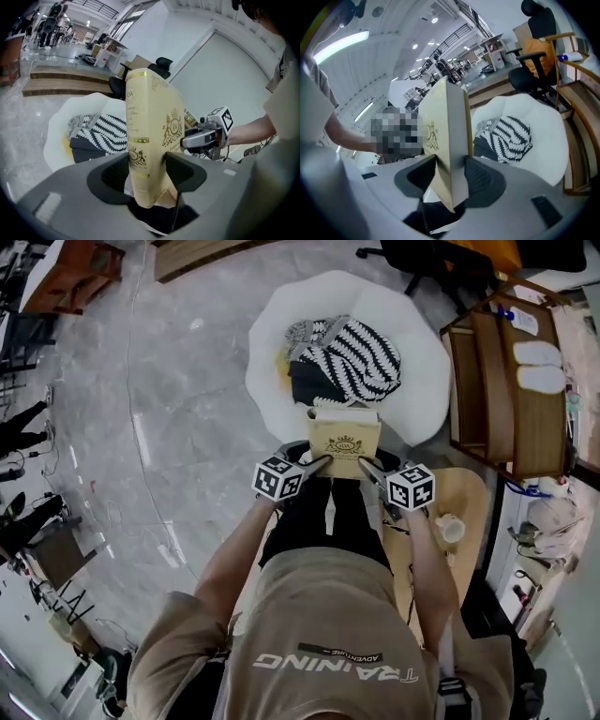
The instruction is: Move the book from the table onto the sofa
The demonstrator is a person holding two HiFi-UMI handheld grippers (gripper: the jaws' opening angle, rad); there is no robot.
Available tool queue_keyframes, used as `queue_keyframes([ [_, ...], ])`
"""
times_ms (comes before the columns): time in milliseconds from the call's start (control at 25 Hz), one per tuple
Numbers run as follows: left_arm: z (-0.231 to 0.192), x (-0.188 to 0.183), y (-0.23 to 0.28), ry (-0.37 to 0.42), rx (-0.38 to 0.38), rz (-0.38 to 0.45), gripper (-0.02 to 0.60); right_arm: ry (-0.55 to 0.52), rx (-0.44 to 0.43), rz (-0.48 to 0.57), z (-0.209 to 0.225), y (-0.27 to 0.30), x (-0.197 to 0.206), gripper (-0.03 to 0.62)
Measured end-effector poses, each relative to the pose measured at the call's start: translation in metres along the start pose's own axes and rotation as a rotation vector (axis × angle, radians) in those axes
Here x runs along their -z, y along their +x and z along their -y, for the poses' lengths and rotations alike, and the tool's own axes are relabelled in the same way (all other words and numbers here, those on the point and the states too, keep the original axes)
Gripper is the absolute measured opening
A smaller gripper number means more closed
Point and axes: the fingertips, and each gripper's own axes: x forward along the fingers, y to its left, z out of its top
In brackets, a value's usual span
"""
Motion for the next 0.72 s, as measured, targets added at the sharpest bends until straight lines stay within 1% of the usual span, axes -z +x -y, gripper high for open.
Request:
queue_keyframes([
  [160, -0.033, 0.028, 0.041, -0.091, 0.055, -0.068, 0.247, -0.001, 0.037, -0.061, 0.034, 0.030, 0.022, 0.195],
  [240, -0.045, 0.043, 0.058, -0.120, 0.072, -0.095, 0.248, 0.036, 0.044, -0.091, 0.049, 0.043, 0.039, 0.195],
  [360, -0.070, 0.058, 0.085, -0.140, 0.080, -0.123, 0.247, 0.089, 0.041, -0.121, 0.077, 0.069, 0.057, 0.195],
  [480, -0.103, 0.073, 0.114, -0.162, 0.085, -0.159, 0.247, 0.113, 0.047, -0.150, 0.107, 0.102, 0.072, 0.193],
  [600, -0.135, 0.102, 0.142, -0.208, 0.105, -0.192, 0.247, 0.144, 0.046, -0.185, 0.132, 0.136, 0.098, 0.192],
  [720, -0.155, 0.132, 0.163, -0.209, 0.110, -0.238, 0.247, 0.179, 0.036, -0.220, 0.149, 0.160, 0.131, 0.192],
])
